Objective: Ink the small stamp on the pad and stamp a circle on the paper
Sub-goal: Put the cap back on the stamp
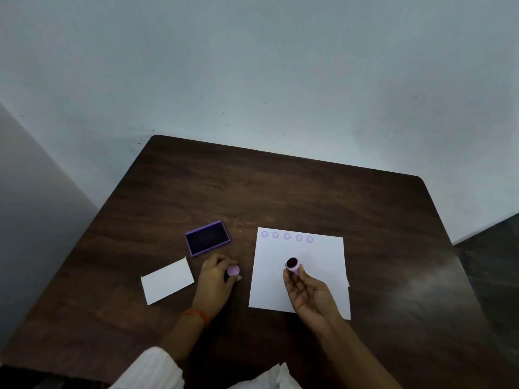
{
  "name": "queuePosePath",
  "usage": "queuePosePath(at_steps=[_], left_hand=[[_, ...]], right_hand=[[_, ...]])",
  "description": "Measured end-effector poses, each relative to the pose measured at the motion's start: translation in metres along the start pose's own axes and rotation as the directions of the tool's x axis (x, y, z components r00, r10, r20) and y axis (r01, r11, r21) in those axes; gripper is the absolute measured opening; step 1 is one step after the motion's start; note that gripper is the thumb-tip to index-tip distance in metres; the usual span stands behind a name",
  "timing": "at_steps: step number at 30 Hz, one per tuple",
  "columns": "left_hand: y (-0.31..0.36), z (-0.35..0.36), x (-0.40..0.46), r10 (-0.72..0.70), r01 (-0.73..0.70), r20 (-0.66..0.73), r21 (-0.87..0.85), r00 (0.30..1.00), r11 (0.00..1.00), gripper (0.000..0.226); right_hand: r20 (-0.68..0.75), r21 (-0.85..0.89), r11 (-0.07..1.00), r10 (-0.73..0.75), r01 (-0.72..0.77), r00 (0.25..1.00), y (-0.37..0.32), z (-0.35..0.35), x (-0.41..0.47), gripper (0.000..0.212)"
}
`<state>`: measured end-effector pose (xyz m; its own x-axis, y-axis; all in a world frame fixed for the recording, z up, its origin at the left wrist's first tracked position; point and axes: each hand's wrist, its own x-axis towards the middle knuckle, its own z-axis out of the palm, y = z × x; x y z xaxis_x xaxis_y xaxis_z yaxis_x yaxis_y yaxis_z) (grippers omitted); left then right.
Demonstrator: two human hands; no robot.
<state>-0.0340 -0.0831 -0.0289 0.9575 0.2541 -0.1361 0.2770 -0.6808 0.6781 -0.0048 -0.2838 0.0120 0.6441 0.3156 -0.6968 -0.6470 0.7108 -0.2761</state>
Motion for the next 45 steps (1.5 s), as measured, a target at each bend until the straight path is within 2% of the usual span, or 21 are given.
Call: queuePosePath(at_steps=[3, 6, 9, 11, 13, 14, 17, 18, 20, 24, 28, 31, 39, 45], left_hand=[[0.003, -0.002, -0.001, -0.002, 0.002, 0.006, -0.005, 1.000, 1.000, 0.032], [0.009, -0.007, -0.004, 0.006, -0.007, -0.008, -0.083, 1.000, 0.996, 0.031], [0.021, -0.014, -0.009, 0.005, -0.010, -0.027, -0.183, 1.000, 0.983, 0.030], [0.029, -0.018, -0.012, 0.001, -0.011, -0.041, -0.244, 0.999, 0.970, 0.028], [0.037, -0.022, -0.016, 0.004, -0.020, -0.056, -0.298, 0.998, 0.954, 0.027], [0.040, -0.025, -0.018, 0.010, -0.028, -0.057, -0.325, 0.998, 0.945, 0.028], [0.049, -0.030, -0.023, 0.007, -0.026, -0.050, -0.404, 0.999, 0.914, 0.032], [0.050, -0.032, -0.025, -0.004, -0.017, -0.048, -0.428, 0.999, 0.904, 0.032], [0.052, -0.034, -0.026, -0.025, 0.004, -0.039, -0.470, 0.999, 0.883, 0.031], [0.051, -0.037, -0.029, -0.067, 0.041, -0.028, -0.531, 0.997, 0.847, 0.036], [0.049, -0.037, -0.029, -0.077, 0.045, -0.041, -0.513, 0.996, 0.857, 0.034], [0.050, -0.038, -0.028, -0.061, 0.023, -0.060, -0.496, 0.996, 0.868, 0.029], [0.047, -0.041, -0.025, -0.031, 0.006, -0.052, -0.426, 0.998, 0.905, 0.030], [0.044, -0.043, -0.026, -0.044, 0.011, -0.067, -0.431, 0.997, 0.902, 0.028]], right_hand=[[0.015, -0.007, 1.000, -0.012, 0.012, 1.000, 0.002, 0.000, 0.000, 0.030], [0.049, -0.065, 0.996, -0.053, 0.056, 0.997, 0.003, 0.004, -0.002, 0.028], [0.092, -0.310, 0.937, -0.136, 0.159, 0.986, 0.006, 0.017, -0.002, 0.017], [0.107, -0.566, 0.784, -0.237, 0.255, 0.966, 0.012, 0.029, -0.002, 0.015], [0.173, -0.789, 0.510, -0.350, 0.343, 0.921, 0.018, 0.039, -0.003, 0.014], [0.248, -0.845, 0.363, -0.384, 0.392, 0.889, 0.020, 0.042, -0.004, 0.014], [0.462, -0.861, -0.022, -0.453, 0.508, 0.763, 0.027, 0.050, -0.002, 0.014], [0.500, -0.848, -0.093, -0.471, 0.522, 0.727, 0.029, 0.052, -0.001, 0.014], [0.531, -0.835, -0.160, -0.485, 0.526, 0.695, 0.032, 0.055, 0.000, 0.012], [0.555, -0.825, -0.192, -0.456, 0.532, 0.696, 0.033, 0.058, -0.003, 0.014], [0.571, -0.810, -0.131, -0.399, 0.572, 0.717, 0.031, 0.063, -0.007, 0.008], [0.587, -0.798, -0.131, -0.386, 0.588, 0.711, 0.030, 0.065, -0.008, 0.005], [0.546, -0.836, -0.185, -0.368, 0.516, 0.753, 0.027, 0.066, 0.000, 0.015], [0.504, -0.861, -0.116, -0.321, 0.495, 0.802, 0.023, 0.064, -0.001, 0.022]])
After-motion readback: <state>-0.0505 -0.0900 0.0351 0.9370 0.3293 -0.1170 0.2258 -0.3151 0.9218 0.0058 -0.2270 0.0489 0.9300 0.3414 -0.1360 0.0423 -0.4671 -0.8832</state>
